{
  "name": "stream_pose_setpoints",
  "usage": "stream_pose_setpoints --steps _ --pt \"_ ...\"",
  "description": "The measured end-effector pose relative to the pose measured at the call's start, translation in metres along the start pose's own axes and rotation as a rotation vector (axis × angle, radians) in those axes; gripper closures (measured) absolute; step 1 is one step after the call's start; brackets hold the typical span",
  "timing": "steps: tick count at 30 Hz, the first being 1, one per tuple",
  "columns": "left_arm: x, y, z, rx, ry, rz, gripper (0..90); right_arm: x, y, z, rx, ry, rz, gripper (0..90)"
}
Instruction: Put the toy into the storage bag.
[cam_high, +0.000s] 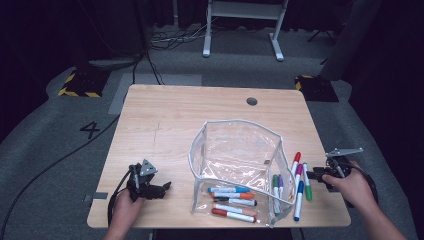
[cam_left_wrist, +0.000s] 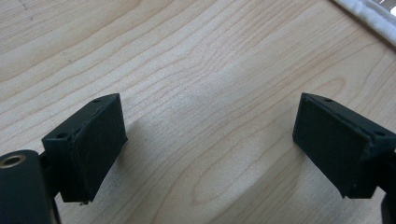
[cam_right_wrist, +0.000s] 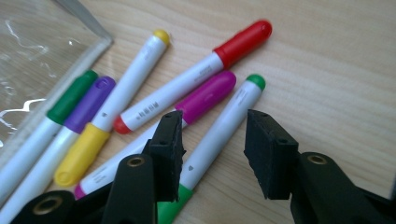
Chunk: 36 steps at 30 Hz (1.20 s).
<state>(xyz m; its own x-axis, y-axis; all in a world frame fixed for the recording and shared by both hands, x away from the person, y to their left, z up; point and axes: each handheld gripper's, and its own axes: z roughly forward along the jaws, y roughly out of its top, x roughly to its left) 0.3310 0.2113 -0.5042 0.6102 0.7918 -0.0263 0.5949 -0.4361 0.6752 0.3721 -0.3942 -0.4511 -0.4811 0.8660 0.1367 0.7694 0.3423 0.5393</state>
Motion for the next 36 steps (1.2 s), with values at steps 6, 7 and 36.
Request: stream_pose_setpoints --steps 6,7,36 --pt "0.000 0.000 0.000 0.003 0.003 0.000 8.7 -0.003 -0.007 0.018 0.040 -0.040 0.011 61.1" --pt "0.000 0.000 0.001 0.009 0.004 -0.003 7.0 -0.004 -0.007 0.019 0.046 -0.055 0.009 62.1" --pt "0.000 0.001 0.002 0.026 0.008 -0.007 0.0 0.025 0.037 -0.067 -0.068 -0.046 -0.003 76.8"
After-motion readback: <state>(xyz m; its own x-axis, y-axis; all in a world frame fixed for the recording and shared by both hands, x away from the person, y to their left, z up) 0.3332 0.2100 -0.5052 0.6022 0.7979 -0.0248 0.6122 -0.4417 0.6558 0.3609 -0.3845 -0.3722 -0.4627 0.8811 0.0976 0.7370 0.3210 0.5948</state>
